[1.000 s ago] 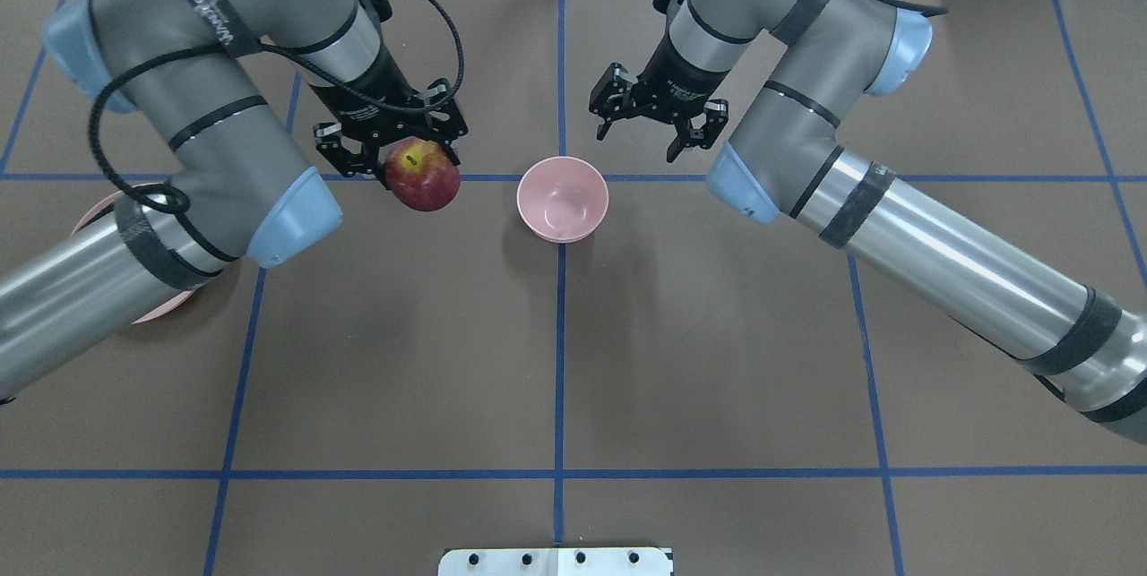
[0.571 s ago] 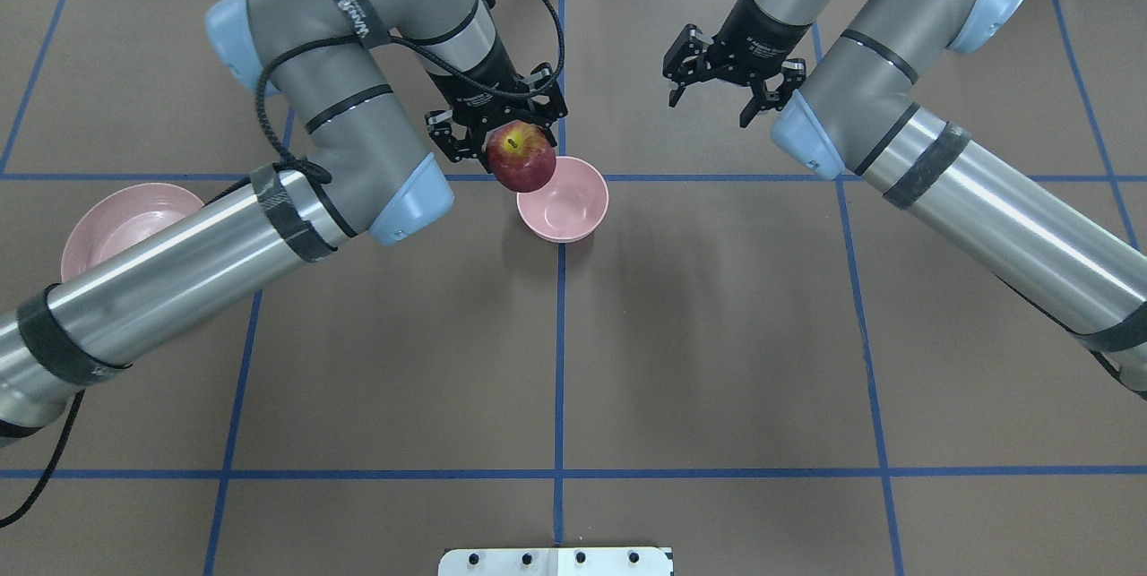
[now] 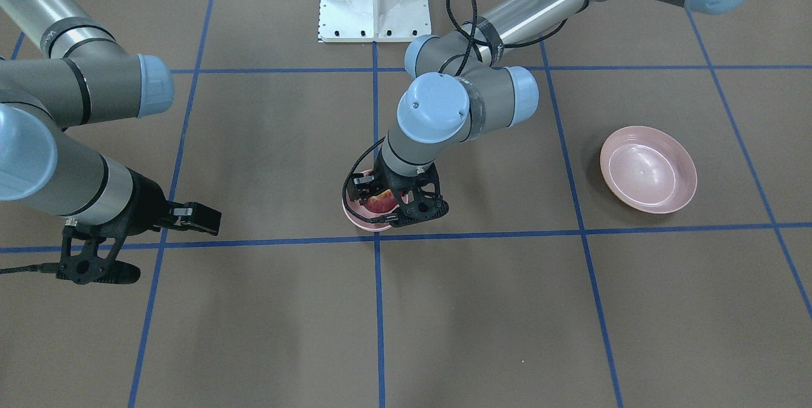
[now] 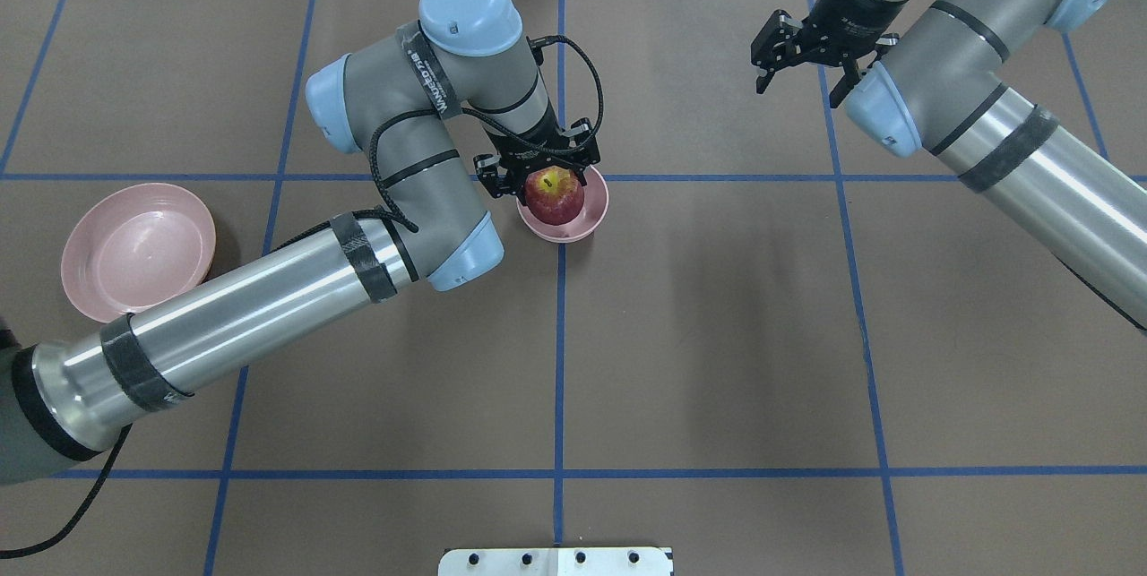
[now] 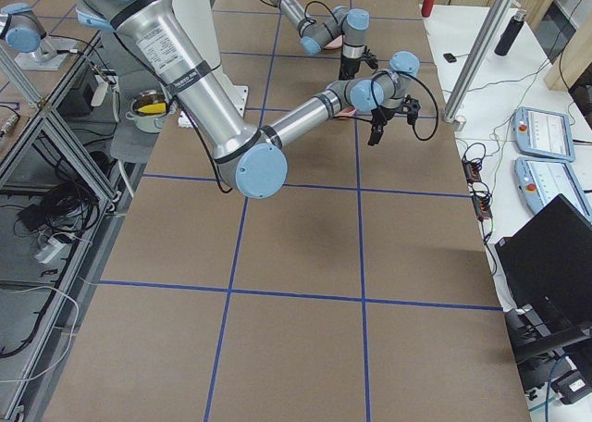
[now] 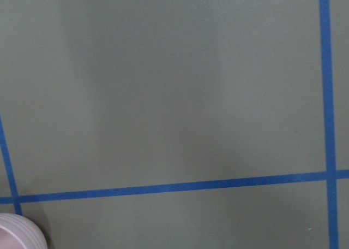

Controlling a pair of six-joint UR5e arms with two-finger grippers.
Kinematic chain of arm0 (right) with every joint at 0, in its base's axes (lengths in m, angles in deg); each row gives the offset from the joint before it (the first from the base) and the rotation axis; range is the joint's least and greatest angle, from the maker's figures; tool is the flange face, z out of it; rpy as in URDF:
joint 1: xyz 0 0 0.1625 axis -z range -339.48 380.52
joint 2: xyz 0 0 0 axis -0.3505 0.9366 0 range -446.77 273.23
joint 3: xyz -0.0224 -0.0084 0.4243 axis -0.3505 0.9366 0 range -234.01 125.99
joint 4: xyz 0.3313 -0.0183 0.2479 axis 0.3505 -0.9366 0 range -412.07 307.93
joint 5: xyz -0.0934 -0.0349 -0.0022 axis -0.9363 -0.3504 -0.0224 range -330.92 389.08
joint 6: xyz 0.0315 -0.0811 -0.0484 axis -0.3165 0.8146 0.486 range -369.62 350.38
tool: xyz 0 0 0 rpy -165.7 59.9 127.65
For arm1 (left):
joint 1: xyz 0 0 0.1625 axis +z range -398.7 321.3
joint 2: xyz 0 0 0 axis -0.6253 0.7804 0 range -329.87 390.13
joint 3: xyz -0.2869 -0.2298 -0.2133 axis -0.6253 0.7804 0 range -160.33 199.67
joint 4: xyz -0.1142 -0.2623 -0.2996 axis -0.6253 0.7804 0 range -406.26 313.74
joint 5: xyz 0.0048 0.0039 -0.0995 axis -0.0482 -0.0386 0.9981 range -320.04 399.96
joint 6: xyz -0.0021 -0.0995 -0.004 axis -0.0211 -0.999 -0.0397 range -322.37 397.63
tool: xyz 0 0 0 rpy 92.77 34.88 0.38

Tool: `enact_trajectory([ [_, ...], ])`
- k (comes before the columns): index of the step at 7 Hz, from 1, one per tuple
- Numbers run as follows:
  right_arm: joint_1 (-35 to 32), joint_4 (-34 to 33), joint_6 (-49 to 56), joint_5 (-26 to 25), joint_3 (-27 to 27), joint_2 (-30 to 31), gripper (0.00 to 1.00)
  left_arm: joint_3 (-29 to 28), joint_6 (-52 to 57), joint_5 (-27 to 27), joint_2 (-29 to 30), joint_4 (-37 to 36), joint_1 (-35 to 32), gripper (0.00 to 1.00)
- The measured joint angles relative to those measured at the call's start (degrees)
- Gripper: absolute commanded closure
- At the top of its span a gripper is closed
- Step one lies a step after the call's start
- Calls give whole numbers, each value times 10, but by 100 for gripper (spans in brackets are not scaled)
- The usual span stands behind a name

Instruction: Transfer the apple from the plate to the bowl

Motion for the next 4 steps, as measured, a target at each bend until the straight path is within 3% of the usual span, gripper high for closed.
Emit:
enact_trajectory([
  [2,-9,-1,12,-1,-1,5,0,-8,0,-8,2,9,9,2],
  [4,-17,0,36,-9,-13,17,0,-7,-4,-12,2,21,11,1],
])
